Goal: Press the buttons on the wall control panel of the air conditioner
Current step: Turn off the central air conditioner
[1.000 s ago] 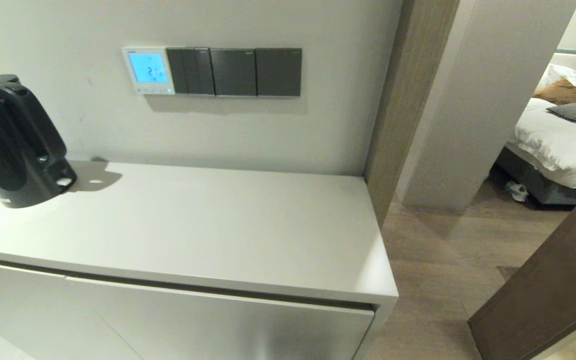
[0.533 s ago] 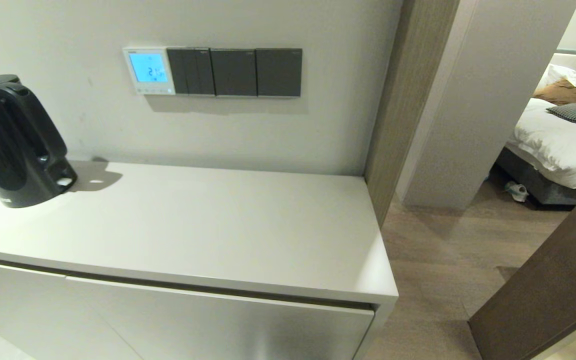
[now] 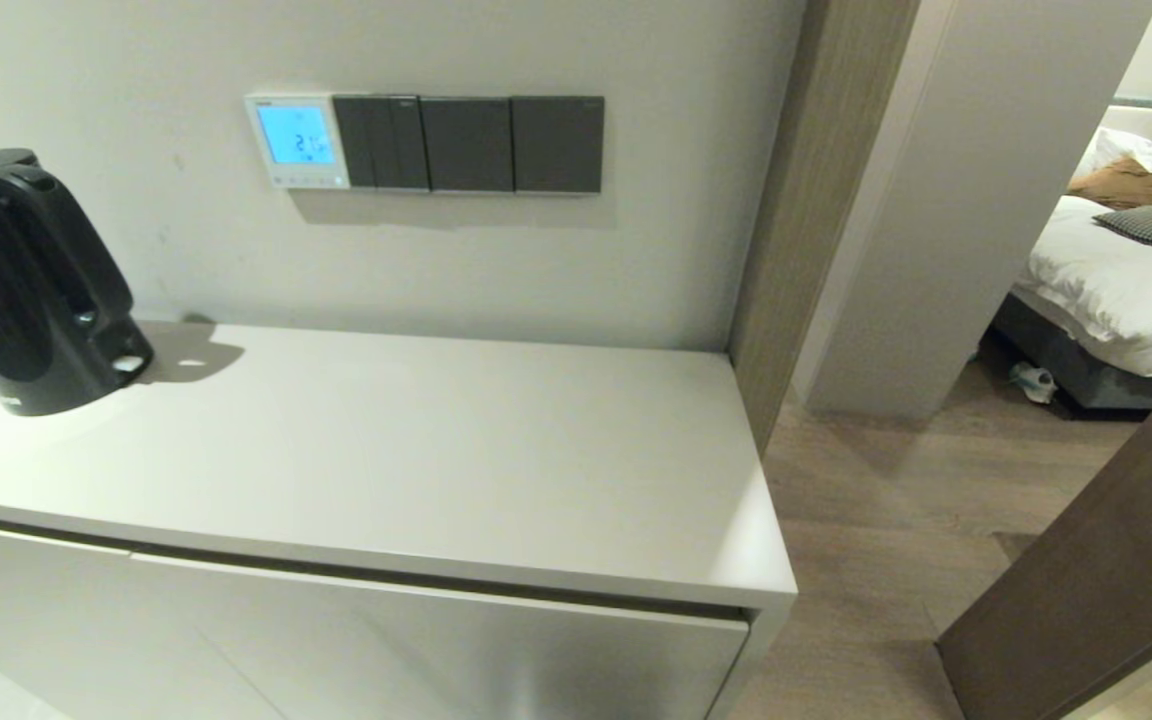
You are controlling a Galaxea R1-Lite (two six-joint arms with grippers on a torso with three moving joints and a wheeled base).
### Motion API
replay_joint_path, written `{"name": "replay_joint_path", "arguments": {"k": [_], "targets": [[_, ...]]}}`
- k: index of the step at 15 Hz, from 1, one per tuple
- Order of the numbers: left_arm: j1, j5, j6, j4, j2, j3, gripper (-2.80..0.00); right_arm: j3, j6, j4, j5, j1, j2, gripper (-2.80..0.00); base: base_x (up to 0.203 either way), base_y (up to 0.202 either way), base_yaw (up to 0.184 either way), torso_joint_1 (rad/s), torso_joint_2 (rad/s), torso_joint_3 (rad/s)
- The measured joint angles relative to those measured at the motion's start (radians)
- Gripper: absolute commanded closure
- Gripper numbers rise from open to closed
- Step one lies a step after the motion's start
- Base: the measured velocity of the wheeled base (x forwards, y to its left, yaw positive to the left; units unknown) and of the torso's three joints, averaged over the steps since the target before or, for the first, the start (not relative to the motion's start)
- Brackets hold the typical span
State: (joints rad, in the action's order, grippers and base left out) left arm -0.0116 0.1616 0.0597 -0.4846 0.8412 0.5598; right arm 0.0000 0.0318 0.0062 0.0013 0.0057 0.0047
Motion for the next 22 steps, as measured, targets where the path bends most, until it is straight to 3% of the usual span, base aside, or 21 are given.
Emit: {"name": "replay_joint_path", "arguments": {"k": [6, 9, 14, 22], "targets": [[-0.095, -0.032, 0.009, -0.222, 0.386, 0.192, 0.00, 0.000, 0.000, 0.000, 0.000, 0.000, 0.000, 0.00, 0.000, 0.000, 0.000, 0.000, 0.00, 0.000], [-0.145, -0.062, 0.009, -0.238, 0.528, 0.309, 0.00, 0.000, 0.000, 0.000, 0.000, 0.000, 0.000, 0.00, 0.000, 0.000, 0.000, 0.000, 0.00, 0.000], [-0.159, -0.080, 0.014, -0.243, 0.738, 0.517, 0.00, 0.000, 0.000, 0.000, 0.000, 0.000, 0.000, 0.00, 0.000, 0.000, 0.000, 0.000, 0.00, 0.000], [-0.137, -0.095, 0.018, -0.243, 0.917, 0.689, 0.00, 0.000, 0.000, 0.000, 0.000, 0.000, 0.000, 0.00, 0.000, 0.000, 0.000, 0.000, 0.00, 0.000]]}}
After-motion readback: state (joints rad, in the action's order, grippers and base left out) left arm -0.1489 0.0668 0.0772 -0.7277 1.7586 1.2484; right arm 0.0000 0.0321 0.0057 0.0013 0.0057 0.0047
